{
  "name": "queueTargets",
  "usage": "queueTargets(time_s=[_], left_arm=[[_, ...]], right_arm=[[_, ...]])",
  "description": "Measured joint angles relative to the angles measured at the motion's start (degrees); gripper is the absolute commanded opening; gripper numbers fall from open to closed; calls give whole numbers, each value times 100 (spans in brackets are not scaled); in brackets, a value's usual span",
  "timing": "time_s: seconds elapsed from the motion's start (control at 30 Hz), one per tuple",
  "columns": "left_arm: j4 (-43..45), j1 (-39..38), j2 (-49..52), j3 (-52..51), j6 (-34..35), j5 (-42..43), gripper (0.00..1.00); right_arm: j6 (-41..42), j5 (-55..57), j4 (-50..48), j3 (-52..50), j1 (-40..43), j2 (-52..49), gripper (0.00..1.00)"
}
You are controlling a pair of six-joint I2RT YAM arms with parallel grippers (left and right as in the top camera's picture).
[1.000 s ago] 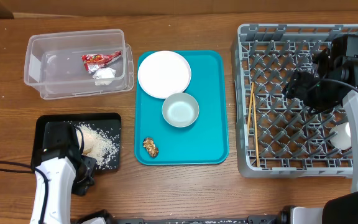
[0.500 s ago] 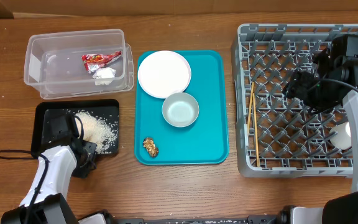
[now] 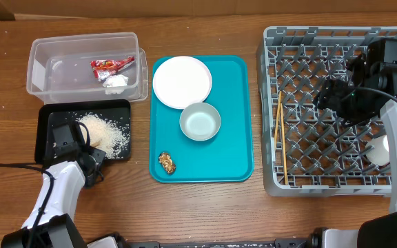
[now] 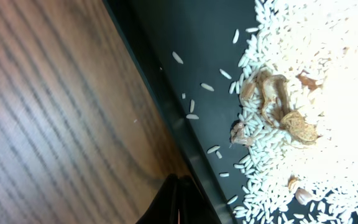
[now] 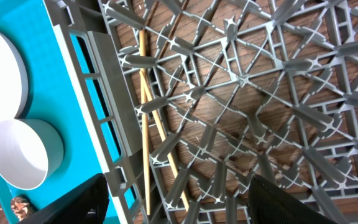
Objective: Sort waste into correct bins and load items into the dishwasher
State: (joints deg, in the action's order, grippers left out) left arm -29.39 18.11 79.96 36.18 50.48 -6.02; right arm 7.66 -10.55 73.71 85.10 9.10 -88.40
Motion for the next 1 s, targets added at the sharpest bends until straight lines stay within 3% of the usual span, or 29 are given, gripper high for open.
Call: queueTargets(time_s=[0.23,0.27,0.37,0.6,0.73,0.83,0.9,1.0], left_arm=[[544,0,0,-4,-164,-114,9],[551,0,0,-4,-168,-129,4],[483,0,0,4,-313,-131,4],[-1471,0,-15,848,-1073,160,5],[-1969,0,-37,1718,-1816,964,20],[-1932,-170,-37,1897,-2461,1749,46],[-1954,-435,-37,1899,-2743,1993,57],[-2114,-1075,-37,1902,-3163,2194,62]], right_arm=[[0,-2,4,0,0,0,74],[2,-2,7,0,0,0,74],[2,0,7,0,0,0,74],[2,-4,-83,0,0,0,77],[-17,-212,-260,0,0,0,78],[-168,-588,-426,0,-81,0,79],[-289,-730,-555,0,-284,0,79],[-476,-868,-710,0,-868,0,79]])
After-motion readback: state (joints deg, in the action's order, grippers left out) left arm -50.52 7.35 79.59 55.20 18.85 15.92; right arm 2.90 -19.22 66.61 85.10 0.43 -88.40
